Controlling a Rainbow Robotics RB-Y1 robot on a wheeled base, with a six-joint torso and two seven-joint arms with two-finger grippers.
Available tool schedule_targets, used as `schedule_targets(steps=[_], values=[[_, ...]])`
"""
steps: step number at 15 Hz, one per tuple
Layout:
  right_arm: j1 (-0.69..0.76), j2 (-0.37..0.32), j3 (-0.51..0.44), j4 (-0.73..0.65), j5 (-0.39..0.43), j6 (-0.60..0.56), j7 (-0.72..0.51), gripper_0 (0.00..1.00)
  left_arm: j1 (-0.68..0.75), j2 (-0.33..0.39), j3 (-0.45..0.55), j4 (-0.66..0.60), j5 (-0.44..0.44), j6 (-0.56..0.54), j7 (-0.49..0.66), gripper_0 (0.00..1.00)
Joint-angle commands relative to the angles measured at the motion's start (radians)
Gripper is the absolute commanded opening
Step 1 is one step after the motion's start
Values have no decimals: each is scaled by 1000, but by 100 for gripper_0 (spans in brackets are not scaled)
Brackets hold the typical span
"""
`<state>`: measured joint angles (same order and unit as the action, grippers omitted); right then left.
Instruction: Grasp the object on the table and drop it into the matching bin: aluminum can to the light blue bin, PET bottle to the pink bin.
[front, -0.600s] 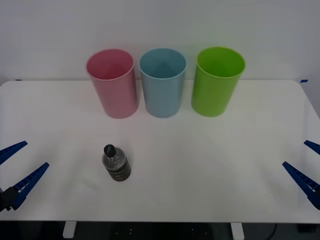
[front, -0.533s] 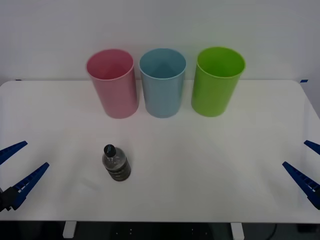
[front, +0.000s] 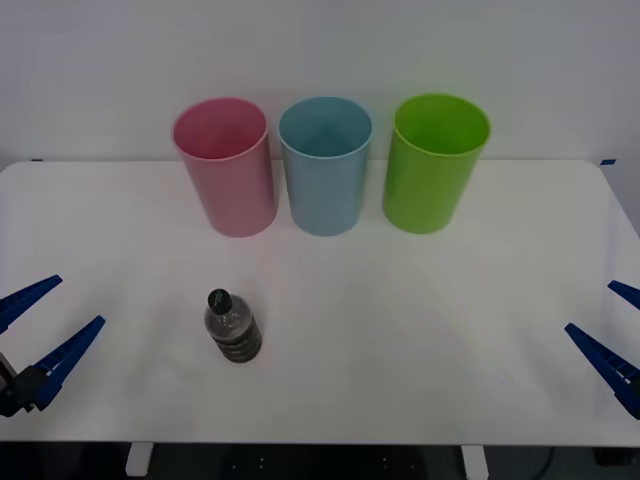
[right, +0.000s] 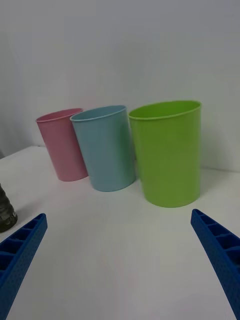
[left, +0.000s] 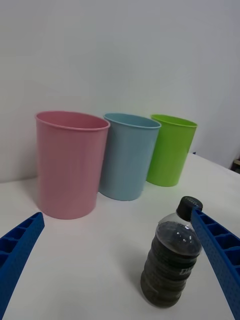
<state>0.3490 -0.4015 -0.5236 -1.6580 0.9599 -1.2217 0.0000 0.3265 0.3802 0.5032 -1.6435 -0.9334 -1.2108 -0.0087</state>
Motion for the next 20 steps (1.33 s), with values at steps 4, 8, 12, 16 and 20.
schedule_targets(steps=[4,8,12,16,20], values=[[0,0,0,0,0,0,0,100,5,16,-34,8,-104,5,-40,100],[0,0,0,0,0,0,0,100,3,17,-94,51,-104,5,-162,100],[0,0,0,0,0,0,0,100,-7,16,-147,77,-130,5,-229,100],[0,0,0,0,0,0,0,100,-21,14,-186,110,-134,7,-257,100],[0,0,0,0,0,0,0,100,-57,-12,-196,139,-173,10,-264,100]])
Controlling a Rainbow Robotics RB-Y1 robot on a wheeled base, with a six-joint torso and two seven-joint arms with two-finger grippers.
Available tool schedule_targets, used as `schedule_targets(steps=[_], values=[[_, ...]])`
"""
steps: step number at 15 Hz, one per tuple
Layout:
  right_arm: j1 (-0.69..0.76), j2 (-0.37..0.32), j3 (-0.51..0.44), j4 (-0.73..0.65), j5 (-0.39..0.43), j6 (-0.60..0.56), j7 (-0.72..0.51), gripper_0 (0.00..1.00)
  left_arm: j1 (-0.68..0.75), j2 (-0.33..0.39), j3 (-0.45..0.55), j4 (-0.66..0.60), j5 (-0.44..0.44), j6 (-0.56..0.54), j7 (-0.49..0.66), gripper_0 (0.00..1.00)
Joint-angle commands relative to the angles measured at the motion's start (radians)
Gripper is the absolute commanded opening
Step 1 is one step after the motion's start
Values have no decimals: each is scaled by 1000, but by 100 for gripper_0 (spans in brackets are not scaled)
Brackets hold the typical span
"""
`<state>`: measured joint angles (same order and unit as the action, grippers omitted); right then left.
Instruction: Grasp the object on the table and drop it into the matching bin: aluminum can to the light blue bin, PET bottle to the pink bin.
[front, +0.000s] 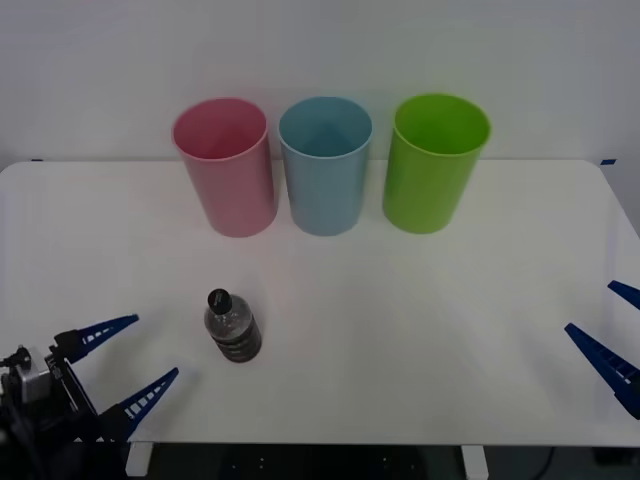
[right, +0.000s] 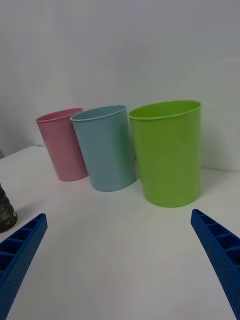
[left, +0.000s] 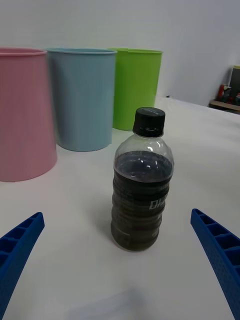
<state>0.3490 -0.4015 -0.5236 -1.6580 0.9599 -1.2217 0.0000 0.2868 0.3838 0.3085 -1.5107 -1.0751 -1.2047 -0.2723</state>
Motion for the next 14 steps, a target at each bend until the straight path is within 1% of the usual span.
schedule_targets(steps=[1,5,9,14], values=[[0,0,0,0,0,0,0,100,-23,-28,-2,7,-46,7,-2,100],[0,0,0,0,0,0,0,100,-40,-92,-2,7,-101,19,1,100],[0,0,0,0,0,0,0,100,-69,-134,-8,21,-151,39,-2,100],[0,0,0,0,0,0,0,100,-150,-137,-52,125,-154,56,-25,100]])
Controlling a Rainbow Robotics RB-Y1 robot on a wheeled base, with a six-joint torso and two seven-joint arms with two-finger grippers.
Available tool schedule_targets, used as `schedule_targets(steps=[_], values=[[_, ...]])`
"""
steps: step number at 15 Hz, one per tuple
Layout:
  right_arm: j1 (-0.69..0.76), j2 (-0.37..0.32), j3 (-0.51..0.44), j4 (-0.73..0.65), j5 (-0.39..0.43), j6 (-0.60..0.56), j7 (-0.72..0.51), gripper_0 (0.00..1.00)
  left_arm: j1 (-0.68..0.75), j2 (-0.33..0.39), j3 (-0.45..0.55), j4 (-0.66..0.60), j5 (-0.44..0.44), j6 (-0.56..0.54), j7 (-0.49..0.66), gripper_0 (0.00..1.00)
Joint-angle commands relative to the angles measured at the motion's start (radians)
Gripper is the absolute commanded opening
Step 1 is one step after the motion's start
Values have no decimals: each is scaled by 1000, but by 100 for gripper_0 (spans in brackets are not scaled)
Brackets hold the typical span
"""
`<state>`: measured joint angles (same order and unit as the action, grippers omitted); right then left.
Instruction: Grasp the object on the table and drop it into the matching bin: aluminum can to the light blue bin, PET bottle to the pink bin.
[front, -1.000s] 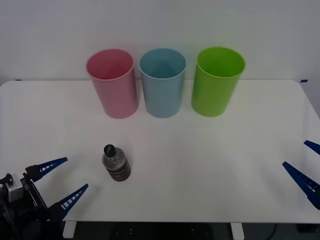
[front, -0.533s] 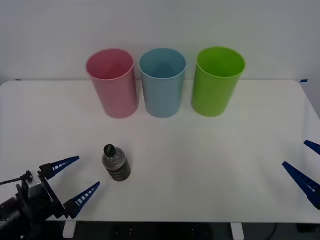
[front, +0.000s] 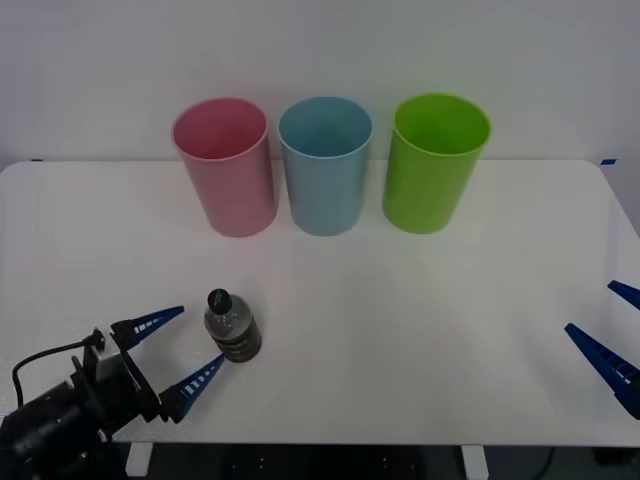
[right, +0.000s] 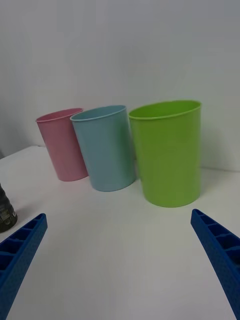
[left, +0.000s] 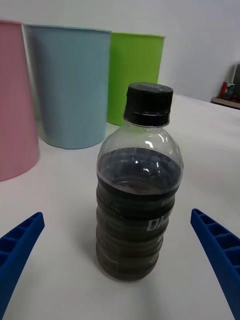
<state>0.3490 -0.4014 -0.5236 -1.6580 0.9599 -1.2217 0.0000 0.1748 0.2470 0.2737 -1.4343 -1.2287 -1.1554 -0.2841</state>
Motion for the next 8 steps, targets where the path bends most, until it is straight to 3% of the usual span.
schedule_targets(steps=[1,8], values=[[0,0,0,0,0,0,0,100,-55,0,-24,72,0,6,-20,100],[0,0,0,0,0,0,0,100,-90,-51,-47,100,-40,31,-47,100]])
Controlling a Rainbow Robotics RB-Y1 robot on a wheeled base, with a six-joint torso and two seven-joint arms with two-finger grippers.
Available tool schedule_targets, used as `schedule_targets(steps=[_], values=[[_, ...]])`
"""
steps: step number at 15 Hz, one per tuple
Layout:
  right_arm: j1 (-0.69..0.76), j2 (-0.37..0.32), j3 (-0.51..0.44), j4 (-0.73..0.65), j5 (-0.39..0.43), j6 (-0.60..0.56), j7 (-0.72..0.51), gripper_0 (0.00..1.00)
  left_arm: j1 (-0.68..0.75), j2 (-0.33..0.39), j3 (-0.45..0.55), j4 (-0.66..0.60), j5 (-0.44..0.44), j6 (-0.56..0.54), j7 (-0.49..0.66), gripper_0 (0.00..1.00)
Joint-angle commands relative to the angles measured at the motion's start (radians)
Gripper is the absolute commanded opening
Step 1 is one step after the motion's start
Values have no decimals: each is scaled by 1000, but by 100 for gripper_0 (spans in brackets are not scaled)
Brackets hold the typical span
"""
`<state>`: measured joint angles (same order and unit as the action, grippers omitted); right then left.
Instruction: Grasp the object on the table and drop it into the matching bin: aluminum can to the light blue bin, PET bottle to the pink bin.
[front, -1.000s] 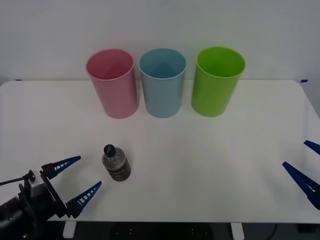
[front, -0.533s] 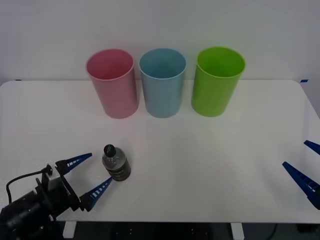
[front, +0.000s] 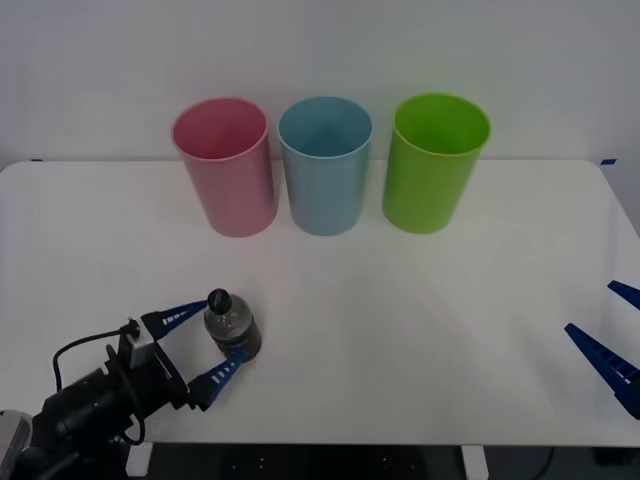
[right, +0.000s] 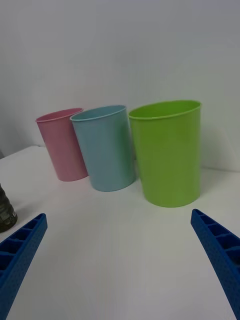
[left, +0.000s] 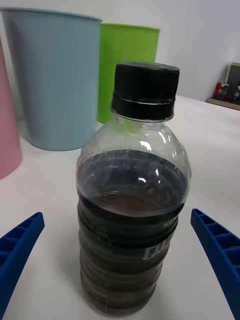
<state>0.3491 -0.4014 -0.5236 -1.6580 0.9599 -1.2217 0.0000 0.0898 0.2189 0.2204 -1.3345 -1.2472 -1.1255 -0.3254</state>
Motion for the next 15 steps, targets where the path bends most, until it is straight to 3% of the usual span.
schedule_targets(steps=[1,12,13,14,15], values=[[0,0,0,0,0,0,0,100,-9,-33,7,0,-24,4,-9,100],[0,0,0,0,0,0,0,100,-30,-64,2,1,-58,24,-9,100],[0,0,0,0,0,0,0,100,-30,-64,2,0,-58,26,-7,92],[0,0,0,0,0,0,0,100,-30,-64,2,0,-58,26,-9,52],[0,0,0,0,0,0,0,100,-30,-64,2,0,-58,26,-9,21]])
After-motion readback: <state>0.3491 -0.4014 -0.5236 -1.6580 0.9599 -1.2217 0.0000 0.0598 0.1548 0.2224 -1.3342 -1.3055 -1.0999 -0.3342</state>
